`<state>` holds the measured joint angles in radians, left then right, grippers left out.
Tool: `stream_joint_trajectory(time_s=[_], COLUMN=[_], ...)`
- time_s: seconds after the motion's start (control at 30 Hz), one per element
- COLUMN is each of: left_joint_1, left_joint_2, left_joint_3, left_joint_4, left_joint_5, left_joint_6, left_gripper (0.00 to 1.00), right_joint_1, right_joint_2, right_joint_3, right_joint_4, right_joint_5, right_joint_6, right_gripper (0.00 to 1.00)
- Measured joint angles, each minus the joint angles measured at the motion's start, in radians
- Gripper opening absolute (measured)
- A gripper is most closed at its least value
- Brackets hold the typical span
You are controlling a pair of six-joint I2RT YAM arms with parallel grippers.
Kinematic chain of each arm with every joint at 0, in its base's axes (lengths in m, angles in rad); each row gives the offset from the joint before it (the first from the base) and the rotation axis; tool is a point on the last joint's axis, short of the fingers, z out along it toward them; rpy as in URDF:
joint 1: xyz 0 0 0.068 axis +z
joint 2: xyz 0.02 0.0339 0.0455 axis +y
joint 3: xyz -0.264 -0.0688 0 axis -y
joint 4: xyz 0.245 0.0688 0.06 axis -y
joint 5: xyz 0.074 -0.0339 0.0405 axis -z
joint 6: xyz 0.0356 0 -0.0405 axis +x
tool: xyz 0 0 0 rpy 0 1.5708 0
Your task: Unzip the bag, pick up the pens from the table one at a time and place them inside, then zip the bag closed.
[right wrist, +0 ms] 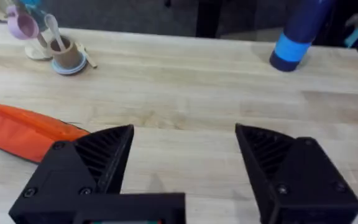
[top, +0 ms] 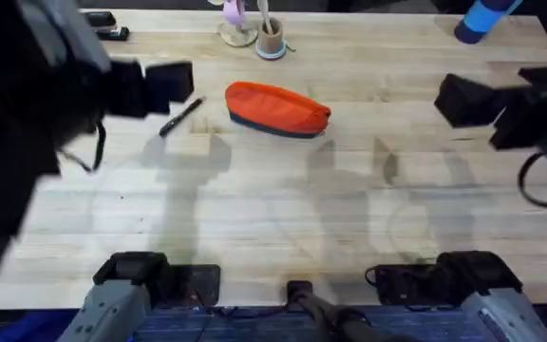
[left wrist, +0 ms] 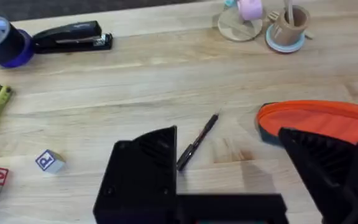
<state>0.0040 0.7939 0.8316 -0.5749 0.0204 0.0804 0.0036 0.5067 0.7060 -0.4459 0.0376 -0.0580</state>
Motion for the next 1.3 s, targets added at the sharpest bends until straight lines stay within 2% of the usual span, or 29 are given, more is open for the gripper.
stream_joint_trajectory(time_s=[0.17,0.27,0.6,0.7,0.8,0.93,1.13,1.2,1.3], left_joint_1=[0.0,0.0,0.0,0.0,0.0,0.0,0.0,0.0,0.001], left_joint_2=[0.173,0.237,0.279,0.279,0.279,0.279,0.302,0.326,0.377], left_joint_3=[0.154,0.198,0.205,0.205,0.205,0.205,0.205,0.205,0.205], left_joint_4=[-0.077,-0.093,-0.107,-0.131,-0.144,-0.144,-0.142,-0.142,-0.139], left_joint_5=[0.029,0.039,0.089,0.092,0.093,0.129,0.281,0.332,0.396], left_joint_6=[0.003,0.003,0.062,0.122,0.226,0.437,0.808,0.908,1.019], left_gripper=[0.993,0.993,0.993,0.993,0.995,0.994,0.993,0.993,0.993], right_joint_1=[0.0,0.0,0.0,0.0,0.0,0.0,0.0,0.0,0.0], right_joint_2=[0.149,0.215,0.259,0.259,0.259,0.259,0.259,0.259,0.259], right_joint_3=[0.154,0.207,0.228,0.228,0.228,0.228,0.228,0.228,0.228], right_joint_4=[-0.115,-0.139,-0.143,-0.143,-0.144,-0.144,-0.144,-0.144,-0.144], right_joint_5=[0.0,-0.004,-0.032,-0.032,-0.032,-0.032,-0.032,-0.032,-0.032], right_joint_6=[0.022,0.029,0.036,0.036,0.036,0.036,0.036,0.036,0.036], right_gripper=[0.996,0.996,0.996,0.996,0.996,0.996,0.996,0.996,0.996])
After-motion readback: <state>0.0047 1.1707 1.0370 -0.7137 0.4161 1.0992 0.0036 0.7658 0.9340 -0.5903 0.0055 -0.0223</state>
